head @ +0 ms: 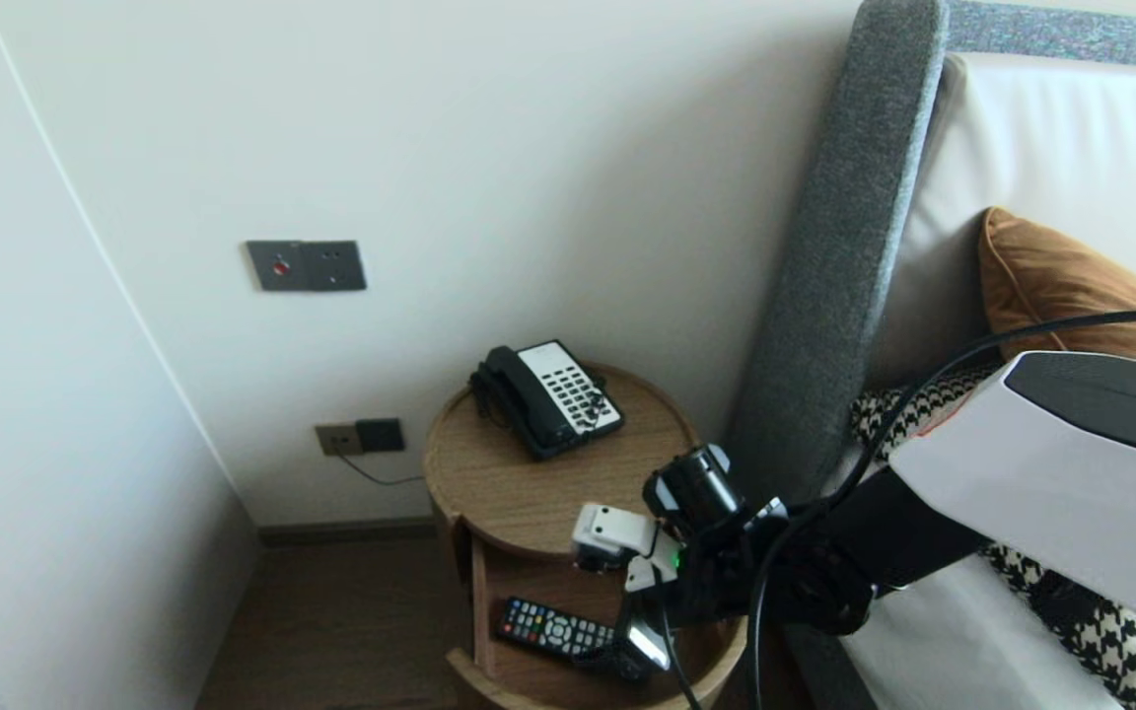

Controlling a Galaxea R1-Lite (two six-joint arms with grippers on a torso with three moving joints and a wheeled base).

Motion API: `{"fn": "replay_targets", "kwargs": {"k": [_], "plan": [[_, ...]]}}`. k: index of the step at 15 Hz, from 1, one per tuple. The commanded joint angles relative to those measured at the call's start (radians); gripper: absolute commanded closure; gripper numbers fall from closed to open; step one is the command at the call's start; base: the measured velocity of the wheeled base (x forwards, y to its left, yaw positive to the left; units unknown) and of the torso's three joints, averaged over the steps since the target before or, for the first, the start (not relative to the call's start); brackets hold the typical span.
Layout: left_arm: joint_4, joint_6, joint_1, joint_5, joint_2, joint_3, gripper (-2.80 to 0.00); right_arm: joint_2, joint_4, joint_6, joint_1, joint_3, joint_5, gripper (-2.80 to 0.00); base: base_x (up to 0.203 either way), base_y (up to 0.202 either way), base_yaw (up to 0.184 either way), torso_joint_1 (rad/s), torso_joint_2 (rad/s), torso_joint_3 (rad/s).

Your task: Put the remote controls on the table in the drawer one by one, then close the nightstand drawer

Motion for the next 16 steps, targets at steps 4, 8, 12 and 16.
{"fn": "replay_targets", "kwargs": {"k": [4,8,12,16], "plan": [[0.000,-0.001,0.000,0.001,-0.001,0.000,0.00,-0.064,-0.049,0.105,0.004,0.015,-0.001,-2.80,0.000,0.000,0.000,0.000,0.00,0.000],[0.000,-0.001,0.000,0.001,-0.001,0.000,0.00,-0.055,-0.275,0.137,0.004,0.080,-0.006,0.00,0.000,0.000,0.000,0.000,0.00,0.000],[0.000,-0.001,0.000,0.001,-0.001,0.000,0.00,-0.092,-0.307,0.205,0.006,0.092,-0.009,0.00,0.000,0.000,0.000,0.000,0.00,0.000],[0.000,-0.001,0.000,0.001,-0.001,0.000,0.00,-0.221,-0.201,0.265,-0.010,0.143,-0.010,0.00,0.000,0.000,0.000,0.000,0.00,0.000]]}}
